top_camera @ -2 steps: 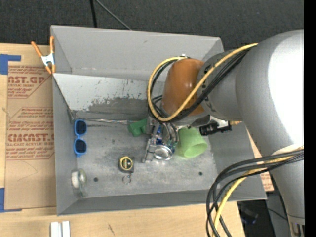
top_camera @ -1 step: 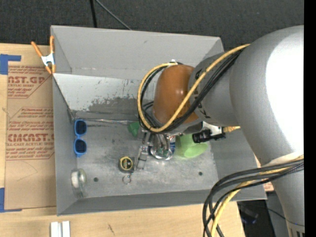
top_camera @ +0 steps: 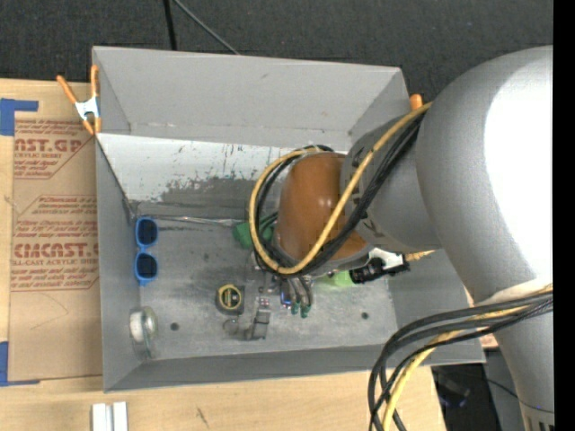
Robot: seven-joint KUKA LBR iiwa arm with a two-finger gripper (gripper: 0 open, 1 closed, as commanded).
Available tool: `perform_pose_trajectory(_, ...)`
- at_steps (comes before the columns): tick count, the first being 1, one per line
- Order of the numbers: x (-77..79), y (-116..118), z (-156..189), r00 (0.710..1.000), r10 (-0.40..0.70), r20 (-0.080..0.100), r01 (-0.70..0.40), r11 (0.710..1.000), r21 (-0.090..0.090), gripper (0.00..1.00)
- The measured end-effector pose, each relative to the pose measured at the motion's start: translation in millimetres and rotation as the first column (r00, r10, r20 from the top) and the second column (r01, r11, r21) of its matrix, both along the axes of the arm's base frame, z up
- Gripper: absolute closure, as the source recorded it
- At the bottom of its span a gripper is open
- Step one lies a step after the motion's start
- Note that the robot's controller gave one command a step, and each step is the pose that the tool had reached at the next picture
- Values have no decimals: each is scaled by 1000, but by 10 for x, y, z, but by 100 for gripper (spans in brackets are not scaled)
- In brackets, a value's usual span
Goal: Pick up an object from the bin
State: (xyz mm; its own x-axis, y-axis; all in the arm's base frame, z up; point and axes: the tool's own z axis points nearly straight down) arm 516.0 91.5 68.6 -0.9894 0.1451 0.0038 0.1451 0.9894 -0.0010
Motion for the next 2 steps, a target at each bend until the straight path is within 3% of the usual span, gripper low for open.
perform_pose_trajectory(1,14,431,9,972,-237,3,237,972,2,0)
perform_pose_trajectory(2,14,426,16,971,-237,2,237,971,1,100)
